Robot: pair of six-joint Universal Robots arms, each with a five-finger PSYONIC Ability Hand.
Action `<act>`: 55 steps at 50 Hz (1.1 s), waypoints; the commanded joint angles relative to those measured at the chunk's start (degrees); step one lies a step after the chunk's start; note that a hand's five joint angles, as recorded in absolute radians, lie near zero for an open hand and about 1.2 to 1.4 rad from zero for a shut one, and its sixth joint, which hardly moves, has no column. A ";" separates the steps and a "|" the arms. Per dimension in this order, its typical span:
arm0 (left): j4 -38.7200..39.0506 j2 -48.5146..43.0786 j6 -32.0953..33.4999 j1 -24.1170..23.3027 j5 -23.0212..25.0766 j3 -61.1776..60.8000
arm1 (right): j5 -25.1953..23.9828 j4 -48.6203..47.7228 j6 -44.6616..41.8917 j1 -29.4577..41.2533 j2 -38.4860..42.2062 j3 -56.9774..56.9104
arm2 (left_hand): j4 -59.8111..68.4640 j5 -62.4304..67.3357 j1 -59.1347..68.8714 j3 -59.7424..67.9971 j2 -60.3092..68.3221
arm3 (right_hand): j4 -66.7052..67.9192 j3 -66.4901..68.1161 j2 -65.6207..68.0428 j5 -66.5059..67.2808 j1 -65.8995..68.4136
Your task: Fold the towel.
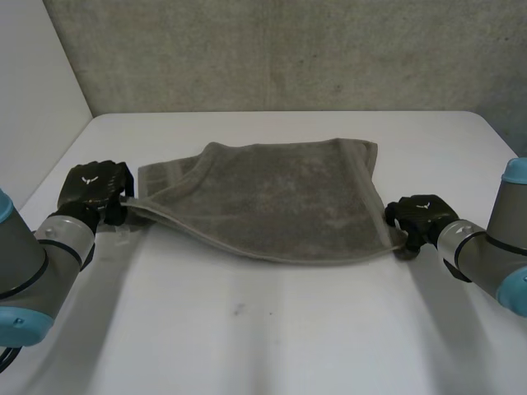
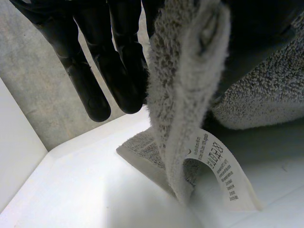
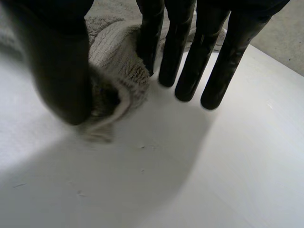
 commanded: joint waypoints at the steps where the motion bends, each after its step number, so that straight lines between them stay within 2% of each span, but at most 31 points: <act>1: 0.00 0.17 0.00 -0.01 0.09 0.00 | 0.58 -3.78 1.99 -1.01 0.01 -0.63 | 10.18 11.00 11.32 10.26 10.16 | 34.31 34.29 34.33 34.14 34.07; 5: -0.26 0.97 0.00 -0.01 0.09 -0.17 | 0.75 -4.40 2.88 -2.78 -4.13 -0.63 | 10.18 11.00 11.32 10.26 10.16 | 34.31 34.29 34.33 34.14 34.07; 7: -0.53 2.45 0.08 -0.01 0.09 -0.87 | 0.40 -5.63 1.92 -3.65 -10.95 -0.02 | 10.18 11.00 11.32 10.26 10.16 | 34.31 34.29 34.33 34.14 34.07; 8: -0.53 2.46 0.09 -0.01 0.09 -0.88 | 0.40 -5.63 1.91 -3.66 -10.99 -0.02 | 10.18 11.00 11.32 10.26 10.16 | 34.31 34.29 34.33 34.14 34.07; 10: -0.44 4.30 0.26 -0.19 0.09 -1.58 | -0.12 -5.11 0.26 -3.92 -15.98 -0.45 | 10.18 11.00 11.32 10.26 10.16 | 34.31 34.29 34.33 34.14 34.07; 13: -0.61 5.54 0.35 -0.36 0.09 -1.76 | -0.57 -4.05 -1.51 -4.01 -17.75 0.16 | 10.18 11.00 11.32 10.26 10.16 | 34.31 34.29 34.33 34.14 34.07; 15: -1.49 8.07 1.92 -0.72 0.17 -2.63 | -1.27 -1.08 -7.19 -4.36 -20.20 1.30 | 10.18 11.00 11.32 10.26 10.16 | 34.31 34.29 34.33 34.14 34.07; 16: -1.49 8.09 1.93 -0.72 0.17 -2.64 | -1.27 -1.06 -7.23 -4.36 -20.22 1.30 | 10.18 11.00 11.32 10.26 10.16 | 34.31 34.29 34.33 34.14 34.07; 18: -3.07 10.71 5.43 -0.89 0.17 -4.12 | -1.79 4.09 -15.27 -5.06 -22.84 2.79 | 10.18 11.00 11.32 10.26 10.16 | 34.31 34.29 34.33 34.14 34.07; 21: -4.22 12.04 7.82 -0.98 0.44 -4.83 | -1.80 6.93 -19.35 -5.68 -23.64 3.50 | 10.18 11.00 11.32 10.26 10.16 | 34.31 34.29 34.33 34.14 34.07; 23: -6.58 14.23 12.63 -0.98 1.75 -7.19 | -1.10 12.44 -27.49 -6.38 -24.52 4.64 | 10.18 11.00 11.32 10.26 10.16 | 34.31 34.29 34.33 34.14 34.07; 27: -9.05 16.44 17.22 -1.07 4.39 -10.02 | -1.09 17.92 -33.59 -7.96 -27.25 6.66 | 10.18 11.00 11.32 10.26 10.16 | 34.31 34.29 34.33 34.14 34.07; 29: -12.02 18.45 20.81 -1.15 6.76 -12.90 | -1.70 22.99 -38.67 -11.72 -31.36 9.37 | 10.18 11.00 11.32 10.26 10.16 | 34.31 34.29 34.33 34.14 34.07; 32: -13.88 19.60 22.15 -1.15 7.56 -14.15 | -1.97 25.57 -40.98 -13.41 -33.05 10.62 | 10.18 11.00 11.32 10.26 10.16 | 34.31 34.29 34.33 34.14 34.07; 34: -18.69 22.40 23.98 -1.50 8.08 -16.16 | -2.84 29.77 -45.52 -15.69 -36.20 12.37 | 10.18 11.00 11.32 10.26 10.16 | 34.31 34.29 34.33 34.14 34.07; 35: -18.72 22.41 23.99 -1.51 8.09 -16.17 | -2.85 29.79 -45.55 -15.70 -36.21 12.38 | 10.18 11.00 11.32 10.26 10.16 | 34.31 34.29 34.33 34.14 34.07; 37: -24.40 25.56 24.78 -1.77 8.17 -17.13 | -4.16 33.29 -49.31 -17.18 -39.62 13.51 | 10.18 11.00 11.32 10.26 10.16 | 34.31 34.29 34.33 34.14 34.07; 40: -28.89 28.11 24.87 -1.77 8.35 -17.05 | -5.39 35.67 -52.04 -18.59 -41.83 14.05 | 10.18 11.00 11.32 10.26 10.16 | 34.31 34.29 34.33 34.14 34.07; 44: -30.93 29.70 24.87 -2.29 8.44 -16.53 | -6.80 36.20 -53.54 -18.95 -42.01 13.87 | 10.18 11.00 11.32 10.26 10.16 | 34.31 34.29 34.33 34.14 34.07; 49: -29.79 29.00 24.52 -2.82 8.44 -14.85 | -9.09 36.11 -53.02 -18.51 -41.40 13.43 | 10.18 11.00 11.32 10.26 10.16 | 34.31 34.29 34.33 34.14 34.07; 55: -24.45 22.26 24.17 -3.35 8.17 -11.35 | -9.53 33.14 -50.13 -17.29 -32.72 11.33 | 10.18 11.00 11.32 10.26 10.16 | 34.31 34.29 34.33 34.14 34.07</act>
